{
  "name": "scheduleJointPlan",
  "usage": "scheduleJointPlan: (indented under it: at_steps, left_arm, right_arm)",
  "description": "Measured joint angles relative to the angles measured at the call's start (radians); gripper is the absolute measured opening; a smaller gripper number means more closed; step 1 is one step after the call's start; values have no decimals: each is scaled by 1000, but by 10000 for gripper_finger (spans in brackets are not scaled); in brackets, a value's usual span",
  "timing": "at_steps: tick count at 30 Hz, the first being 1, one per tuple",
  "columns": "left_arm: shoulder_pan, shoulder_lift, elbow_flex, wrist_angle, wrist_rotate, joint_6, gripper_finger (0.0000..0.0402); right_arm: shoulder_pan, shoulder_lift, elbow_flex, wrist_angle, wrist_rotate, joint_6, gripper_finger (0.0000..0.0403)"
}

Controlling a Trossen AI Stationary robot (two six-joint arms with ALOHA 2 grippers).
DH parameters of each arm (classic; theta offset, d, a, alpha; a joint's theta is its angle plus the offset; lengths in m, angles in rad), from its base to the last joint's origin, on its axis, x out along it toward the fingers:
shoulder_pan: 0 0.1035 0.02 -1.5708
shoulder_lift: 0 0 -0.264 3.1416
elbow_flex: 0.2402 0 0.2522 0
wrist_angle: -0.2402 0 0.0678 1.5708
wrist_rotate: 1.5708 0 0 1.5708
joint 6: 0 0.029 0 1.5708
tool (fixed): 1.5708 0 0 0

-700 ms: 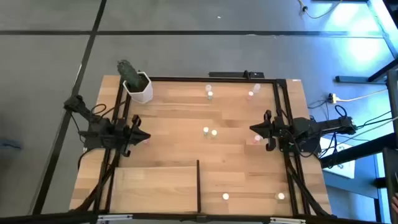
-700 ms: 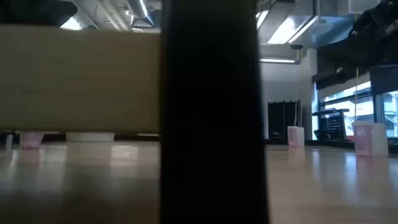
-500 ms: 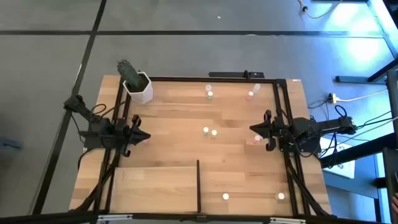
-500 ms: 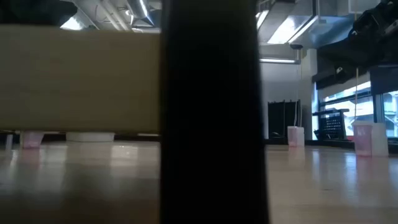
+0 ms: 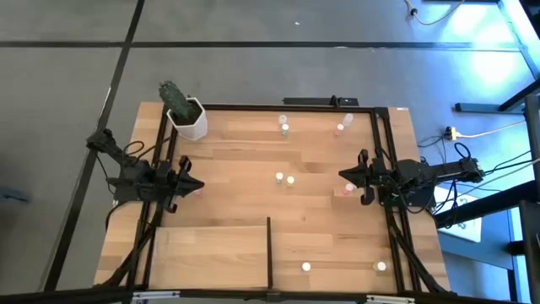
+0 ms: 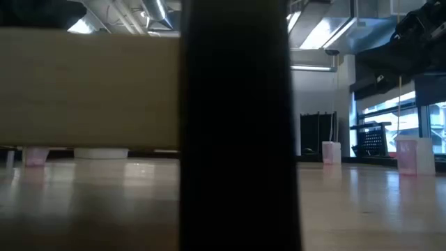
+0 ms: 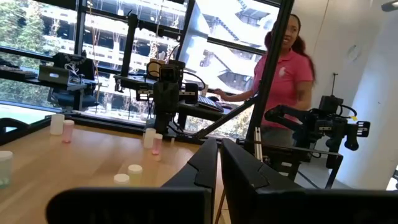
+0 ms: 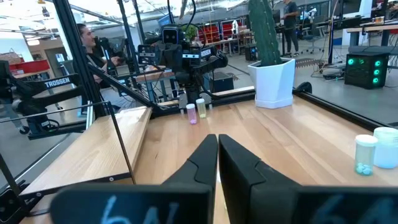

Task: Pick and place medicine bottles onto shelf by color

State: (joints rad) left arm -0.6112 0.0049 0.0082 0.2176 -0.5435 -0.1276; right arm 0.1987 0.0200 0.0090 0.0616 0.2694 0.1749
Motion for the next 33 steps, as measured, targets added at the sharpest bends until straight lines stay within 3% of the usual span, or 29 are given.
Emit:
scheduleJointPlan:
  at_steps: [33]
  left_arm:
    - [0, 0, 0, 0, 0, 0, 14]
  right_arm:
    - [0, 0, -1, 18, 13, 0, 19]
